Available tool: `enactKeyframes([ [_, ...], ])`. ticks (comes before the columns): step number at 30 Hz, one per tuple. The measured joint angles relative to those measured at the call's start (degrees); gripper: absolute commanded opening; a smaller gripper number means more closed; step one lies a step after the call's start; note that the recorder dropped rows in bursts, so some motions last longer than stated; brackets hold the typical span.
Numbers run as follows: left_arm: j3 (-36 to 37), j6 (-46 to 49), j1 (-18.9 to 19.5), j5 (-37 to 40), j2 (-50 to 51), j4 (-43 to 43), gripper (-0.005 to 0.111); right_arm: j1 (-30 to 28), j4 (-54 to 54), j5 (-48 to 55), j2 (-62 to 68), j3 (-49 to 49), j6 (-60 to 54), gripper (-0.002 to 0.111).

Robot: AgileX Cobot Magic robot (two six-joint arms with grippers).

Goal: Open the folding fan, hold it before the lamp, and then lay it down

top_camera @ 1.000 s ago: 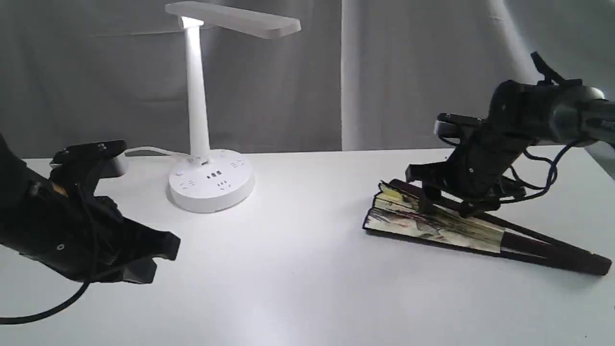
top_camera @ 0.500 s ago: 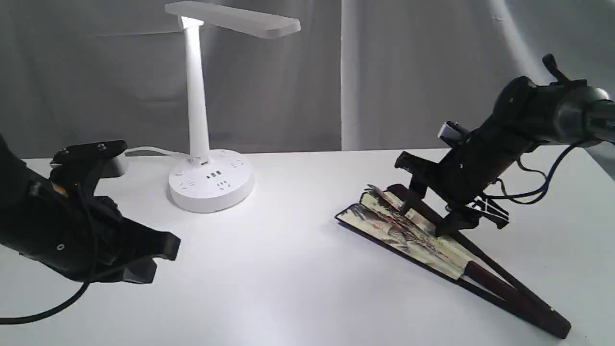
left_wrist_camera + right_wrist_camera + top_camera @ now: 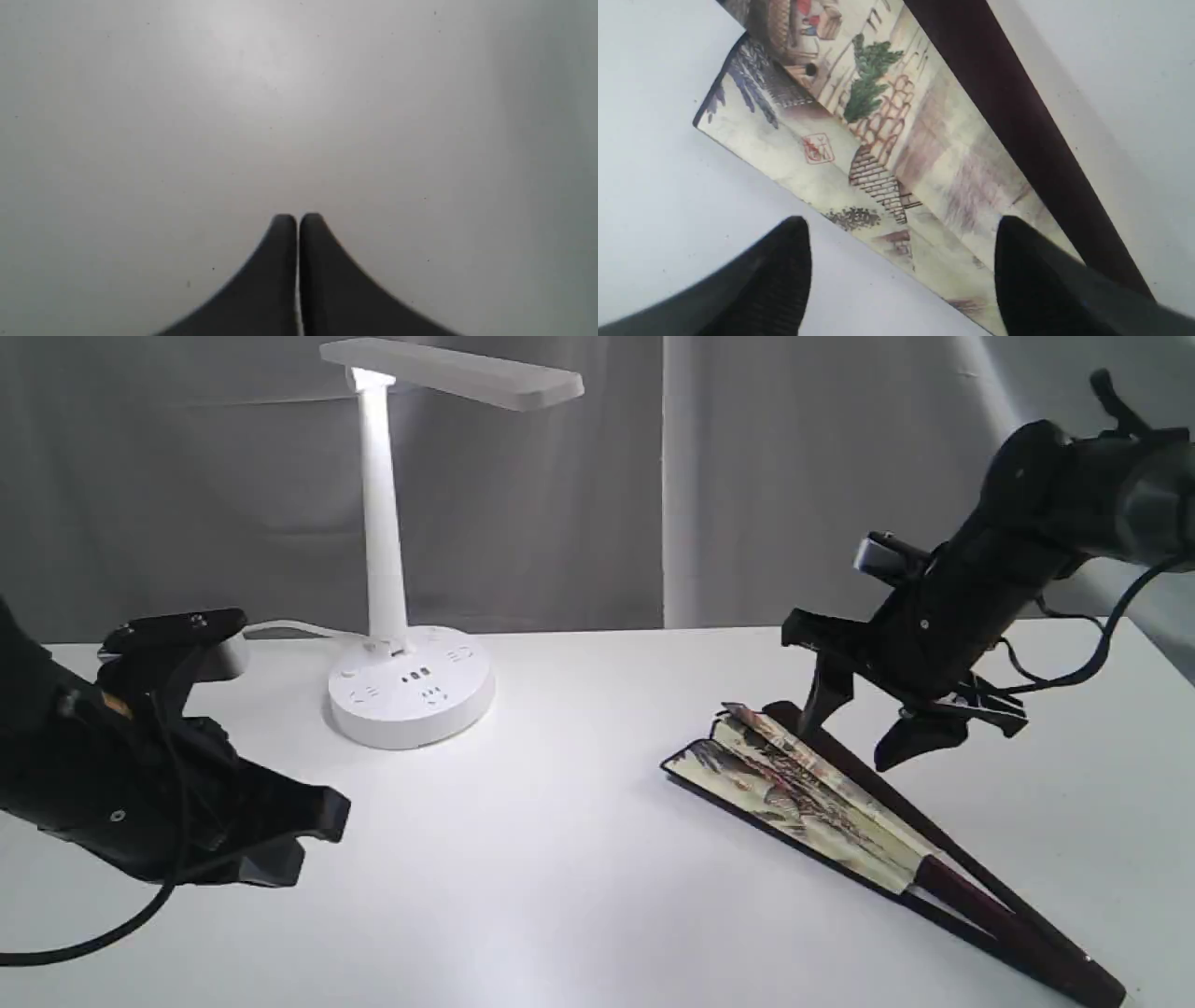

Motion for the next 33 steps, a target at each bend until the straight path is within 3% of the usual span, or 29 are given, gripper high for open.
enactKeyframes([
  [21, 0.0, 0.0, 0.0, 1.15, 0.0, -1.5, 0.001, -1.28, -2.5, 4.29, -3.77, 0.0, -4.86, 0.058],
  [27, 0.0, 0.0, 0.0, 1.25, 0.0, -1.65, 0.001, -6.15, 1.93, 6.28, -3.66, 0.11, -8.21, 0.058],
  [33, 0.0, 0.0, 0.0, 1.26, 0.0, -2.77, 0.001, -8.59, 11.48, 7.66, -0.54, 0.11, -19.71, 0.058],
])
